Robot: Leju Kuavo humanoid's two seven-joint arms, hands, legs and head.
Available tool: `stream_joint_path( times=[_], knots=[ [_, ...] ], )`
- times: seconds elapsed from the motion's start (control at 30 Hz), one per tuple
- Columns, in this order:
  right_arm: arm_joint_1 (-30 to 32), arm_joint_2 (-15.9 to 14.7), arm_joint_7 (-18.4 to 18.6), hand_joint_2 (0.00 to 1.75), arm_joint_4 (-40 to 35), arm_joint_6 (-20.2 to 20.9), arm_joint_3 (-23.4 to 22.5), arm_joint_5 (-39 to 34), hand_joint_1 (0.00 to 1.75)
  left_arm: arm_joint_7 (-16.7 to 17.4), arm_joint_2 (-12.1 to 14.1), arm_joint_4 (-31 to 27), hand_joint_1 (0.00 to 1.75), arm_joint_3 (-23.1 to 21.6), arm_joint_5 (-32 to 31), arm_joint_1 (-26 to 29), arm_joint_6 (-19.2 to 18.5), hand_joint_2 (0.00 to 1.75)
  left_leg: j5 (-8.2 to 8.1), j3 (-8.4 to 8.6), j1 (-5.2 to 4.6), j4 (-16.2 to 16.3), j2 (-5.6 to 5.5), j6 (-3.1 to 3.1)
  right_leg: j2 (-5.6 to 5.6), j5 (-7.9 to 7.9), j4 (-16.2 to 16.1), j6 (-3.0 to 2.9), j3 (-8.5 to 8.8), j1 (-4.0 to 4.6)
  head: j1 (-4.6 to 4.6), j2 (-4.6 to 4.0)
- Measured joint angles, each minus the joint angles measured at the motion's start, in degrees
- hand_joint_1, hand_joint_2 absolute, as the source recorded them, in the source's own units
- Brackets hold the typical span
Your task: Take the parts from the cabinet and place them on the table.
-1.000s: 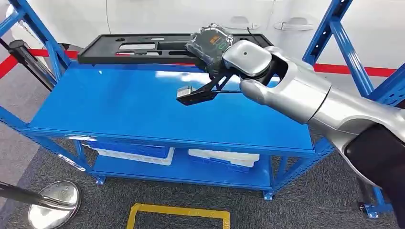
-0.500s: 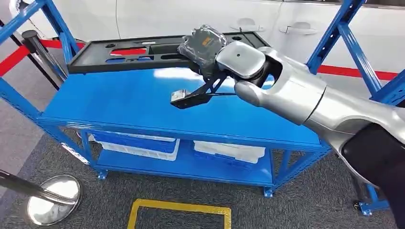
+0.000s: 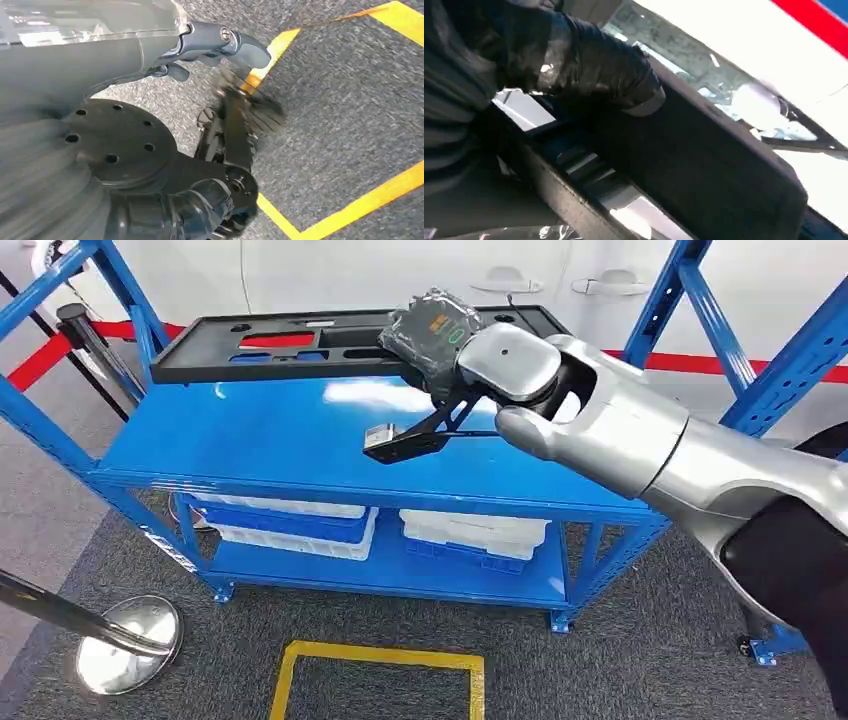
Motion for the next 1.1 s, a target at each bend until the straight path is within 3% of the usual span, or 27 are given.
stream_joint_path(
  times=[0.03, 0.07, 0.13, 0.17, 0.2, 0.23, 0.27, 0.33, 0.37, 0.4, 0.47, 0.5, 0.53, 0.57, 0.63, 0.67, 0.7, 0.73, 0.77, 0.83, 0.87, 0.9, 0.93, 1.0, 1.03, 1.07, 1.1],
  knots=[
    [0.05, 0.00, 0.00, 1.75, 0.07, 0.00, 0.20, 0.00, 1.75, 0.00, 0.00, 0.00, 0.00, 0.00, -0.02, -0.02, 0.11, 1.75, 0.81, 0.39, 0.28, 1.29, 0.01, -0.36, -0.01, 0.38, 0.31, 0.19, -0.83, -0.11, 0.00, 0.00],
    [0.08, 0.00, 0.00, 1.75, 0.11, 0.00, 0.35, 0.00, 1.75, 0.00, 0.02, 0.00, 0.00, 0.00, -0.02, -0.11, 0.13, 1.75, 2.84, 2.11, 0.55, -0.05, 0.04, -0.74, -0.02, 0.73, 0.82, 0.53, -1.76, -0.26, 0.02, 0.00],
    [0.05, 0.00, 0.00, 1.75, 0.22, -0.02, 0.39, 0.00, 1.75, 0.02, 0.09, 0.00, 0.00, 0.00, -0.02, -0.18, 0.17, 1.75, 6.20, 8.01, 1.03, -7.89, 0.13, -1.21, -0.02, 1.14, 2.00, 1.10, -3.34, -0.61, 0.00, 0.00],
    [0.02, 0.02, 0.00, 1.75, 0.22, -0.04, 0.39, 0.00, 1.75, 0.04, 0.07, 0.00, 0.00, -0.02, -0.02, -0.30, 0.15, 1.75, 4.62, 10.55, 1.23, -12.36, 0.09, -1.41, -0.07, 1.28, 2.57, 1.33, -3.90, -0.60, -0.02, 0.00],
    [-0.02, -0.04, 0.00, 1.75, 0.26, -0.07, 0.39, 0.00, 1.75, 0.09, 0.07, 0.00, 0.00, -0.02, -0.02, -0.33, 0.15, 1.75, 3.46, 12.52, 0.56, -14.83, -0.14, -0.94, 0.00, 1.52, 2.86, 1.72, -4.46, -0.41, 0.00, 0.00],
    [0.03, -0.02, 0.00, 1.75, 0.33, -0.07, 0.39, 0.02, 1.75, 0.15, 0.07, 0.02, 0.00, -0.02, -0.04, -0.35, 0.15, 1.75, 3.72, 11.92, 0.57, -14.65, -0.20, -0.14, -0.01, 2.02, 2.72, 2.17, -4.48, -0.38, 0.00, 0.00],
    [0.02, -0.02, -0.09, 1.75, 0.37, -0.04, 0.41, 0.00, 1.75, 0.13, 0.07, 0.02, 0.00, -0.04, -0.11, -0.36, 0.15, 1.75, 4.02, 11.57, 0.46, -14.88, -0.28, 0.13, -0.01, 2.62, 2.58, 2.57, -4.67, -0.39, 0.04, 0.00],
    [0.11, -0.04, -0.13, 1.75, 0.50, -0.02, 0.48, 0.02, 1.75, 0.13, 0.09, 0.02, 0.00, -0.04, -0.17, -0.27, 0.15, 1.75, 5.17, 10.81, 0.47, -15.29, -0.16, 1.30, 0.05, 3.58, 2.09, 3.37, -5.08, -0.42, 0.02, 0.00],
    [0.09, -0.26, -0.11, 1.75, 0.87, -0.02, 0.52, 0.02, 1.75, 0.13, 0.11, 0.02, 0.00, -0.04, -0.20, -0.32, 0.15, 1.75, 5.95, 10.52, 0.65, -15.54, 0.21, 1.93, 0.33, 1.86, 2.93, 3.49, -5.63, -0.75, 0.02, 0.00],
    [0.09, -0.29, -0.11, 1.75, 1.09, -0.02, 0.52, 0.02, 1.75, 0.13, 0.15, 0.02, 0.00, -0.04, -0.18, -0.36, 0.21, 1.75, 6.66, 9.73, 0.52, -15.57, 0.20, 2.32, 0.35, -1.55, 5.25, 3.54, -6.46, -0.75, 0.04, 0.00],
    [0.09, -0.28, -0.26, 1.75, 1.20, 0.00, 0.59, 0.06, 1.75, 0.17, 0.15, 0.02, 0.00, -0.04, -0.17, -0.38, 0.26, 1.75, 7.79, 8.25, 0.33, -15.54, 0.25, 2.98, 0.43, -8.17, 12.81, 3.53, -8.12, -0.77, 0.04, 0.00],
    [0.10, -0.31, -0.37, 1.75, 1.35, 0.11, 0.70, 0.17, 1.75, 0.17, 0.15, 0.02, 0.00, -0.04, -0.15, -0.39, 0.26, 1.75, 8.39, 7.40, 0.20, -15.49, 0.26, 3.01, 0.47, -10.09, 16.72, 3.53, -8.74, -0.72, 0.04, 0.00],
    [0.13, -0.31, -0.44, 1.75, 1.49, 0.20, 0.78, 0.33, 1.75, 0.17, 0.15, 0.02, 0.00, -0.04, -0.17, -0.38, 0.26, 1.75, 8.94, 6.65, 0.09, -15.42, 0.24, 3.05, 0.48, -10.11, 19.13, 3.49, -8.80, -0.69, 0.04, 0.00],
    [0.25, -0.33, -0.52, 1.75, 1.64, 0.31, 0.83, 0.48, 1.75, -0.09, 0.15, 0.02, 0.00, -0.04, -0.20, -0.37, 0.22, 1.75, 9.56, 5.72, -0.04, -15.33, 0.24, 3.05, 0.48, -8.33, 19.73, 3.32, -7.91, -0.63, 0.04, 0.00],
    [0.41, -0.33, -0.52, 1.75, 1.88, 0.39, 1.09, 0.92, 1.75, -1.16, 0.13, 0.02, 0.00, -0.07, -0.39, -0.39, 0.13, 1.75, 10.57, 4.29, -0.13, -15.07, 0.21, 2.91, 0.48, -3.97, 15.22, 2.77, -3.70, -0.40, 0.04, 0.00],
    [0.42, -0.31, -0.48, 1.75, 1.95, 0.33, 1.29, 1.16, 1.75, -1.73, 0.11, 0.00, 0.00, -0.11, -0.74, -0.45, 0.11, 1.75, 11.12, 3.62, -0.17, -14.82, 0.12, 2.73, 0.55, -2.75, 8.93, 2.16, 0.93, -0.19, 0.04, 0.00],
    [0.43, 0.15, -0.33, 1.75, 2.01, 0.11, 1.51, 1.73, 1.75, -2.67, -0.09, -0.02, 0.00, -0.18, -1.23, -0.53, -0.13, 1.75, 11.57, 3.28, -0.12, -14.77, 0.13, 2.52, 0.58, -5.43, 4.31, 1.59, 3.40, 0.11, 0.00, 0.00],
    [0.44, 1.61, -0.13, 1.75, 2.49, -0.46, 1.66, 2.77, 1.75, -2.38, -0.20, -1.62, 0.00, -0.35, -3.17, -0.15, -0.94, 1.75, 11.94, 3.03, -0.28, -14.80, 0.24, 2.11, 0.83, -6.66, 1.13, 1.77, 5.11, 0.39, 0.02, 0.00],
    [0.69, 2.52, 0.00, 1.75, 3.31, -1.08, 1.70, 3.50, 1.75, 0.26, 0.05, -5.07, 0.00, -0.50, -5.41, 1.33, -1.14, 1.75, 12.46, 3.26, -0.14, -15.35, 0.33, 1.81, 0.99, -5.68, 2.08, 1.84, 4.62, 0.54, 0.02, 0.00],
    [0.59, 5.49, 0.22, 1.75, 5.03, -2.41, 2.03, 4.42, 1.75, 14.85, 1.11, -21.27, 0.00, -0.46, -13.00, 6.05, -3.26, 1.75, 13.78, 3.07, -0.14, -15.78, 0.74, 1.17, 1.05, -4.77, 1.80, 1.53, 3.87, 0.79, 0.15, 0.00],
    [0.80, 6.28, 0.31, 1.75, 5.31, -2.43, 2.14, 4.57, 1.75, 21.40, 1.31, -26.49, 0.00, 0.27, -15.97, 7.13, -4.95, 1.75, 14.47, 2.82, -0.55, -16.09, 0.61, 0.85, 0.88, -3.89, 1.19, 1.16, 3.14, 0.27, 0.15, 0.00],
    [0.85, 7.13, 0.37, 1.75, 5.71, -2.43, 2.38, 4.59, 1.75, 26.09, 1.35, -30.96, 0.00, 1.49, -18.81, 7.59, -6.83, 1.75, 12.67, 2.17, -0.27, -15.55, 0.44, 0.55, 0.36, -2.99, 1.08, 0.79, 2.89, -0.03, 0.18, 0.00],
    [0.79, 8.20, 0.52, 1.75, 5.96, -2.43, 2.62, 4.59, 1.75, 27.59, 1.16, -34.95, 0.00, 2.92, -21.23, 8.49, -8.69, 1.75, 9.05, 1.12, -0.25, -13.16, 0.43, 0.27, 0.44, -2.36, 1.03, 0.12, 1.95, -0.03, 0.11, 0.00],
    [0.80, 9.47, 0.57, 1.75, 6.30, -2.40, 2.64, 4.59, 1.75, 23.24, 0.72, -39.72, 0.00, 5.78, -24.92, 9.62, -11.02, 1.75, 2.20, -0.62, 0.02, -4.60, 0.48, -0.25, 0.31, -1.03, 1.15, -0.28, 0.24, 0.25, 0.15, 0.00],
    [0.78, 9.79, 0.57, 1.75, 6.51, -2.38, 2.64, 4.59, 1.75, 21.04, 0.59, -41.05, 0.00, 7.39, -26.30, 9.71, -11.76, 1.75, 0.71, -1.28, 0.01, -0.31, 0.47, -0.42, 0.22, -0.38, 1.25, -0.35, -0.63, 0.38, 0.09, 0.00],
    [0.80, 10.05, 0.57, 1.75, 6.75, -2.32, 2.69, 4.59, 1.75, 19.42, 0.46, -42.20, 0.00, 8.84, -27.32, 9.78, -12.33, 1.75, 1.16, -1.20, 0.01, 2.25, 0.48, -0.46, 0.16, 0.19, 1.38, -0.34, -1.49, 0.52, 0.11, 0.00],
    [0.79, 10.27, 0.57, 1.75, 6.91, -2.29, 2.80, 4.59, 1.75, 18.49, 0.28, -43.04, 0.00, 9.88, -28.18, 9.87, -12.61, 1.75, 3.06, -0.07, 0.01, 2.53, 0.48, -0.41, 0.10, 0.79, 1.56, -0.33, -2.42, 0.62, 0.11, 0.00]
  ],
)
